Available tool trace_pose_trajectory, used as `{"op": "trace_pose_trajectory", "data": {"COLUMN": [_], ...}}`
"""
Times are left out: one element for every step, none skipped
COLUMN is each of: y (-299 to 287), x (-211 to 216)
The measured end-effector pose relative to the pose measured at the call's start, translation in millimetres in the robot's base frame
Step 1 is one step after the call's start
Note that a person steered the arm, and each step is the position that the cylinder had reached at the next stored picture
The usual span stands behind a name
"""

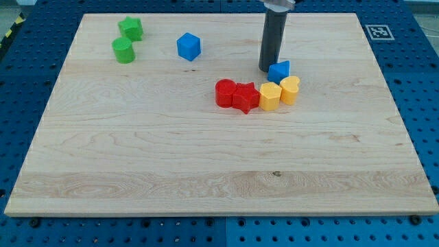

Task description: Move the blue triangle to the top right of the yellow heart

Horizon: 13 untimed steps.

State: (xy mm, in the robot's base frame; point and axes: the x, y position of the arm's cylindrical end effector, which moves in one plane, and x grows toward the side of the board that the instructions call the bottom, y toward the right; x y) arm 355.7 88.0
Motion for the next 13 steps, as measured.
{"op": "trace_pose_trajectory", "data": {"y": [0, -37, -53, -27, -1, 0, 4, -17, -19, -3, 14, 15, 21], "x": [0, 1, 5, 8, 8, 8, 7, 12, 18, 26, 26, 26, 26]}}
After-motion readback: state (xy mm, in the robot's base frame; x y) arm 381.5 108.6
